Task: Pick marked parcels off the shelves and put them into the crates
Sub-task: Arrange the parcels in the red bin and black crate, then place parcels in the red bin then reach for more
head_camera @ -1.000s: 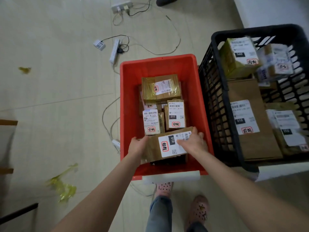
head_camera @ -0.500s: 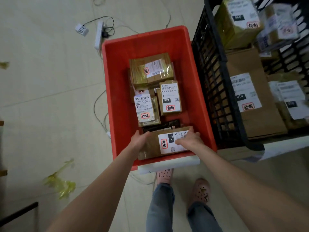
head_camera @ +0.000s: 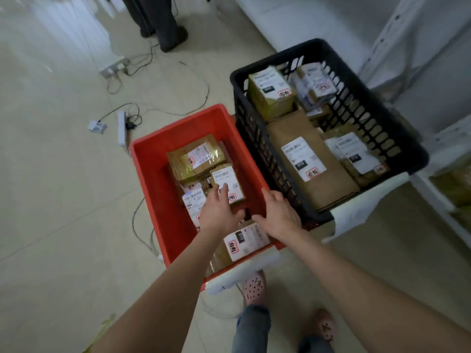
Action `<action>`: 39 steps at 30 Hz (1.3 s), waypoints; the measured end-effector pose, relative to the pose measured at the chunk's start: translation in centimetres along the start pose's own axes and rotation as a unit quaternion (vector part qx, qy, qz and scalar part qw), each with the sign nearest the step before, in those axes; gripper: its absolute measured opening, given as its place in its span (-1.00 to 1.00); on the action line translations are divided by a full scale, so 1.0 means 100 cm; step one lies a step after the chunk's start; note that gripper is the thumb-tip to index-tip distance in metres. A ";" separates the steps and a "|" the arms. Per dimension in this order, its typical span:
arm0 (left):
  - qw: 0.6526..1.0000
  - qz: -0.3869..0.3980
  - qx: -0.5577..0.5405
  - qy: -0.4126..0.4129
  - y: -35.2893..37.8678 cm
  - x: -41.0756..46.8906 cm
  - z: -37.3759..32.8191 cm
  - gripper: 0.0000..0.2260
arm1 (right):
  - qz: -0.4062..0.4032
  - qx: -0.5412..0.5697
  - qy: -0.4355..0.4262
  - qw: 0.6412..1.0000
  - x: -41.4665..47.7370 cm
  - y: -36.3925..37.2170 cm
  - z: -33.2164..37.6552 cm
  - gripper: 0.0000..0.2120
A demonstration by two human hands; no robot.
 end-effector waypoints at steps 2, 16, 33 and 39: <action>0.998 -0.022 0.039 0.048 -0.015 -0.005 -0.035 -0.23 | -0.039 0.013 -0.014 0.999 -0.018 -0.032 -0.007 -0.30; 0.917 0.006 0.184 0.353 0.086 -0.180 -0.358 -0.27 | -0.243 0.075 0.154 0.955 -0.255 -0.141 -0.283 -0.32; 0.763 0.127 0.304 0.556 0.399 -0.491 -0.619 -0.32 | -0.278 0.180 0.430 0.840 -0.609 -0.049 -0.640 -0.33; 0.769 0.152 0.293 0.547 0.468 -0.480 -0.674 -0.33 | -0.271 0.194 0.440 0.833 -0.607 -0.051 -0.729 -0.34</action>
Point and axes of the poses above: each hand's wrist, its own x-axis towards the middle knuckle, its own y-axis out of the palm, z = x × y, the point moved 9 cm from there along x, towards the middle knuckle, and after that the axes turned 1 degree about z, right-handed, at the moved point
